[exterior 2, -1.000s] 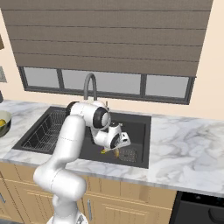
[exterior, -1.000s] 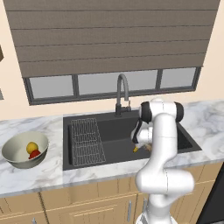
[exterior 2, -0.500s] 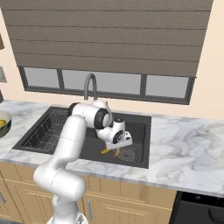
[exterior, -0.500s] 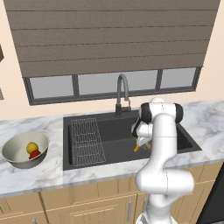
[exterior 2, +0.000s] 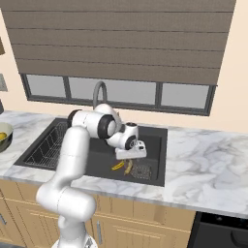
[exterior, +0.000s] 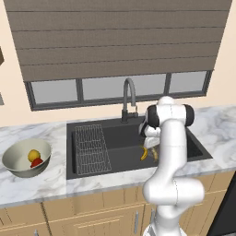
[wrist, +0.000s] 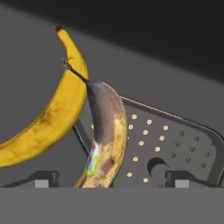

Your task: There is a mixed pile of frozen fruits and vegetables on the counter. Locate all the frozen vegetables and place the items in a bowl on the counter. Take all the frozen fruits and defrost them in a running sink.

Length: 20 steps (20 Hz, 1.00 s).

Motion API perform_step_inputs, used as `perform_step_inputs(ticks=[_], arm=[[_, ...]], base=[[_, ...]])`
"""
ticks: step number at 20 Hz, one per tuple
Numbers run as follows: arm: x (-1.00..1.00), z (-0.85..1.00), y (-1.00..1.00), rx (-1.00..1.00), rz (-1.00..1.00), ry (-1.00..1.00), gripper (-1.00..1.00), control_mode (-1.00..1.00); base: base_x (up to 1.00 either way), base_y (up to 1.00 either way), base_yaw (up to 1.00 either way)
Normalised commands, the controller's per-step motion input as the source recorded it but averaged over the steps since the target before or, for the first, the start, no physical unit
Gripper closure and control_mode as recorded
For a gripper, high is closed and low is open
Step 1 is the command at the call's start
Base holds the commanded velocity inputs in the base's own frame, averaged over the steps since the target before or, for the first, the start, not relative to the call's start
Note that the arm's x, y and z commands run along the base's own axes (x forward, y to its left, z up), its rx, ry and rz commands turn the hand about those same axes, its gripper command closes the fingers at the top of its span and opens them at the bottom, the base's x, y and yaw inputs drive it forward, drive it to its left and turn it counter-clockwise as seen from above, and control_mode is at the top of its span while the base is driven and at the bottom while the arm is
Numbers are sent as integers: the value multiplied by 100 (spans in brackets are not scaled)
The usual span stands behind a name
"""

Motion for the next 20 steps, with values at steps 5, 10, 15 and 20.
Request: perform_step_inputs(ticks=[5, 10, 15, 20], arm=[[-42, 79, -12, 8, -11, 20, -100, -100], [-50, 98, 8, 2, -1, 6, -100, -100], [-34, 69, 29, 0, 0, -24, -100, -100], [-41, 77, 7, 0, 0, -21, -100, -100]], base=[[0, 0, 0], [0, 0, 0], [0, 0, 0], [0, 0, 0]])
